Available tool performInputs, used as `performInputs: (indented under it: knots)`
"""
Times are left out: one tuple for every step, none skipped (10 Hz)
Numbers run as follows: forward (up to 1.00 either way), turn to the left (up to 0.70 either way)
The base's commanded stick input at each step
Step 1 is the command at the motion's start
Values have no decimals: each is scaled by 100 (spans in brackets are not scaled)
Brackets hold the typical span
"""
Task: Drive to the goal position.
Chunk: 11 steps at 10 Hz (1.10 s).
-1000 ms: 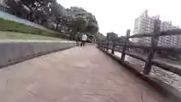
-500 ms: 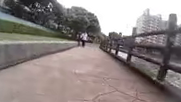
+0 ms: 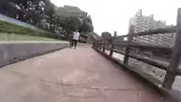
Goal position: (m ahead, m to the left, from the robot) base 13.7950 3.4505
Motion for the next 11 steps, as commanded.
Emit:
performInputs:
  knots:
    - [100,0]
    - [100,0]
    - [100,0]
    - [100,0]
    - [100,0]
    - [100,0]
    - [100,0]
    - [100,0]
    - [100,0]
    - [100,0]
    - [100,0]
